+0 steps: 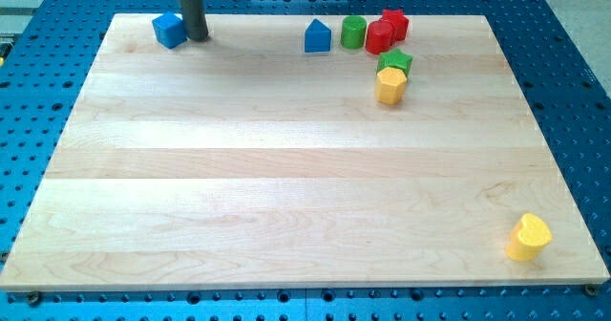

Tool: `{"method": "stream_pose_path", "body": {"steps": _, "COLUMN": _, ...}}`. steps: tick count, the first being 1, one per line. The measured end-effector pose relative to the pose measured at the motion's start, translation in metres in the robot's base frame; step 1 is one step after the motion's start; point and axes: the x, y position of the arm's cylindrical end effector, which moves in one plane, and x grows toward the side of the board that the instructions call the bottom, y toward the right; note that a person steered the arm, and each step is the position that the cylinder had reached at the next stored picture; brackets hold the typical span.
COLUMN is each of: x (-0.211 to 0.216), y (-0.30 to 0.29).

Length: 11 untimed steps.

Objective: Push the red star into the red circle

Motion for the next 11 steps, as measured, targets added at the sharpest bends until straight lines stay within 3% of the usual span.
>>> {"method": "stream_pose_path", "body": {"steps": 2, "x": 0.000, "y": 0.008}}
{"method": "stream_pose_path", "body": {"steps": 6, "x": -0.016, "y": 0.219}}
{"method": "stream_pose_path", "body": {"steps": 8, "x": 0.033, "y": 0.226}}
{"method": "stream_pose_path", "body": {"steps": 10, "x": -0.040, "y": 0.241}}
{"method": "stream_pose_path", "body": {"steps": 11, "x": -0.041, "y": 0.249}}
